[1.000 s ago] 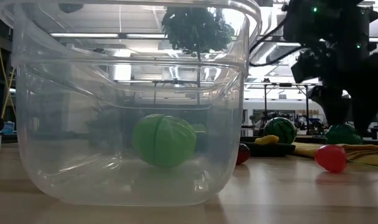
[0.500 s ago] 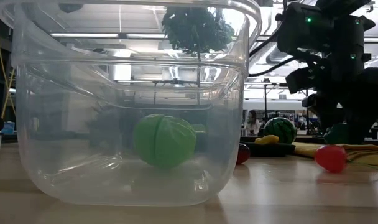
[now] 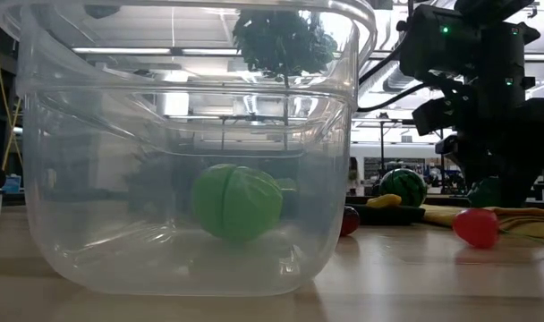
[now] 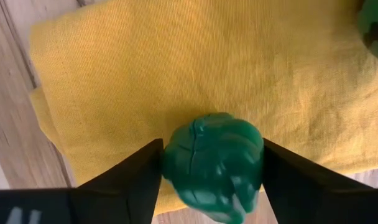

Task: Pick and placing Produce into tupperware
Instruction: Put the bell pepper into the bin

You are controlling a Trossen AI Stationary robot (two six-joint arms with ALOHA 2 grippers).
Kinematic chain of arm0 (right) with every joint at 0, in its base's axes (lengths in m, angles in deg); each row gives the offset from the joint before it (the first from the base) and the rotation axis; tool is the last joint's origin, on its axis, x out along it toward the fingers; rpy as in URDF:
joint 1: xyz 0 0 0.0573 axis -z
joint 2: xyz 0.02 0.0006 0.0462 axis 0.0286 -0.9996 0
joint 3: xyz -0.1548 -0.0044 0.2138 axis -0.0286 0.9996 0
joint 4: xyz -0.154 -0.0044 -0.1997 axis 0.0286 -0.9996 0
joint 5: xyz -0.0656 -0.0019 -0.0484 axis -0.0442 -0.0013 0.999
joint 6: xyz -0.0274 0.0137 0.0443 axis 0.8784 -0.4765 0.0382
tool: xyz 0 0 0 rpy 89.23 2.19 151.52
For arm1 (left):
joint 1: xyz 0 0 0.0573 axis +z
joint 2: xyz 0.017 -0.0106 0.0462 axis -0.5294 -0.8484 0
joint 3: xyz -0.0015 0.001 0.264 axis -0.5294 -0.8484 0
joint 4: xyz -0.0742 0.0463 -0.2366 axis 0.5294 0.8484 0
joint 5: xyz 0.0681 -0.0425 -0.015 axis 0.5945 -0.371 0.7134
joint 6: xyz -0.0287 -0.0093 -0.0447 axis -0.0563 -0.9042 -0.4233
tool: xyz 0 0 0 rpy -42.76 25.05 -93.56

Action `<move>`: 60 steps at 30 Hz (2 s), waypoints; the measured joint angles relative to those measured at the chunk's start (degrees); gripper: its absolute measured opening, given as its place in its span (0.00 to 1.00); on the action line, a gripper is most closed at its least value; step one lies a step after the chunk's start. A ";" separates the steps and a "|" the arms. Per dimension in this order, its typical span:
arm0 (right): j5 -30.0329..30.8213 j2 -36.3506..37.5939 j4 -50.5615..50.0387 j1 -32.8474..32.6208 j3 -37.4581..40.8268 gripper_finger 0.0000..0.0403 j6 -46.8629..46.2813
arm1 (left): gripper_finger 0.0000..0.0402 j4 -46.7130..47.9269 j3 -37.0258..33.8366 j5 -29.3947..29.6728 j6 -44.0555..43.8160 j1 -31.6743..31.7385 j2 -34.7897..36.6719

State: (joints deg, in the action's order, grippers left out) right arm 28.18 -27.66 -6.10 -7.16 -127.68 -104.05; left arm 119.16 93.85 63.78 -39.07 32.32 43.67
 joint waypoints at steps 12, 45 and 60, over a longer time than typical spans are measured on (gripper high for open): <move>-0.15 0.64 -0.02 0.00 -0.04 0.53 -1.33 | 0.00 0.00 0.00 0.00 -0.01 -0.01 0.00; -2.45 31.94 6.70 0.17 -0.11 0.53 -18.76 | 0.00 -0.04 0.00 0.00 -0.22 -0.02 0.00; 0.01 38.15 26.58 0.19 -0.11 0.53 -21.52 | 0.00 -0.07 0.00 -0.58 -1.74 -0.02 -0.02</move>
State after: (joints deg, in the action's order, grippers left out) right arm 28.19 10.49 20.48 -6.97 -127.79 -125.57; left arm 119.10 93.85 63.20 -40.81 32.30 43.65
